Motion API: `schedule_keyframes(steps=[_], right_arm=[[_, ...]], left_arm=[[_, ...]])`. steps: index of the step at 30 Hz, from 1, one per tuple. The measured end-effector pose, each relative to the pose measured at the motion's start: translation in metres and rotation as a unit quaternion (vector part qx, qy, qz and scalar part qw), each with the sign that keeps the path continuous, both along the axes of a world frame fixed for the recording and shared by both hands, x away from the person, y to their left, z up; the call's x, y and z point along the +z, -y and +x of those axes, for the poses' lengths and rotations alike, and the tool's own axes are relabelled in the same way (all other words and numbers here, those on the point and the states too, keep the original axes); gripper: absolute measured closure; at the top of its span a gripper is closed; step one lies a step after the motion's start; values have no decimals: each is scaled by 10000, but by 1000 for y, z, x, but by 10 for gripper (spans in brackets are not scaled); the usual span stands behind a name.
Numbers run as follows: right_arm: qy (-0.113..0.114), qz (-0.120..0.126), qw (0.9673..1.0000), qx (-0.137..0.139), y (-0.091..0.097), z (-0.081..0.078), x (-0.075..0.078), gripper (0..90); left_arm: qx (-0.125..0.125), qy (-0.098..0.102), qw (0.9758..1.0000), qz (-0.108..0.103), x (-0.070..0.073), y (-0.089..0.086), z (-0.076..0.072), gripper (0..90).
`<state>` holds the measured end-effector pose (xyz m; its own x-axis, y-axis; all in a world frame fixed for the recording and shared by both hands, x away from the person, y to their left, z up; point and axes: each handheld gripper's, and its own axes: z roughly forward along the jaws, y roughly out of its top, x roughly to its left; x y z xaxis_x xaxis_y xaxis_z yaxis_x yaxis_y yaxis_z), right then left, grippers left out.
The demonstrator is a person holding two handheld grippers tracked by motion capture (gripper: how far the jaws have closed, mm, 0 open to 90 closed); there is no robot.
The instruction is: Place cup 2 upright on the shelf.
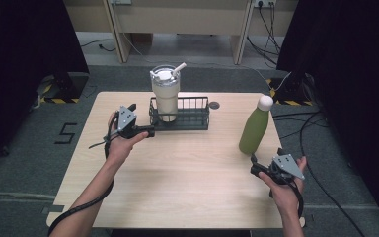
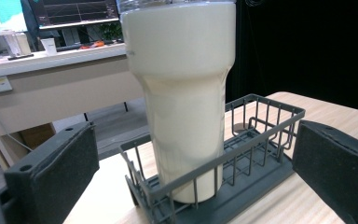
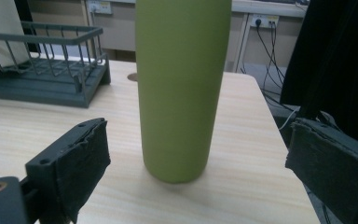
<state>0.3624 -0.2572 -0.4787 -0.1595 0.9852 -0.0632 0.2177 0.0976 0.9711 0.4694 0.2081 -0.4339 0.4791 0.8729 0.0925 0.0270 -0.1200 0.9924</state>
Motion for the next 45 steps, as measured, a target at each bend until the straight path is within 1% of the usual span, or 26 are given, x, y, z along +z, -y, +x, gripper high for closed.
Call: schedule_keyframes(steps=[6,8,11,12,14,15,17,21,23,26,29,34,35,36,41,45], right_arm=[[79,4,10000,31,-5,8,6,61],[112,-24,9999,21,-6,12,8,61],[142,5,9999,4,-7,17,12,63],[180,-7,9998,0,-8,20,15,63],[185,-1,9998,-2,-9,22,17,64],[207,-45,9998,1,-9,26,20,67],[205,-43,9998,9,-10,28,21,67],[220,-102,9997,34,-12,38,28,69],[241,-101,9996,45,-13,40,30,69],[239,-110,9997,15,-13,50,34,75],[247,-88,9997,21,-15,54,36,78],[241,-67,9997,37,-17,66,39,84],[241,-67,9997,37,-17,66,39,84],[255,-68,9996,35,-17,71,40,84],[273,-49,9996,9,-17,77,44,86],[221,-78,9997,25,-18,81,43,94]], left_arm=[[7,14,10000,-13,-5,-8,-13,0],[-3,23,10000,5,-7,-10,-17,0],[9,15,10000,11,-11,-13,-23,0],[14,17,10000,35,-12,-15,-26,0],[10,2,10000,49,-16,-16,-31,0],[5,-3,10000,61,-18,-17,-34,0],[3,-9,10000,73,-21,-19,-39,0],[-5,-30,10000,75,-26,-22,-49,0],[-7,-41,10000,76,-27,-23,-50,0],[-11,-66,10000,68,-30,-25,-54,0],[-3,-77,10000,58,-31,-26,-55,0],[22,-94,10000,15,-31,-28,-55,0],[21,-94,10000,11,-31,-28,-55,0],[23,-97,9999,9,-31,-28,-55,0],[13,-124,9999,13,-33,-28,-56,0],[0,-146,9999,4,-34,-27,-55,0]])
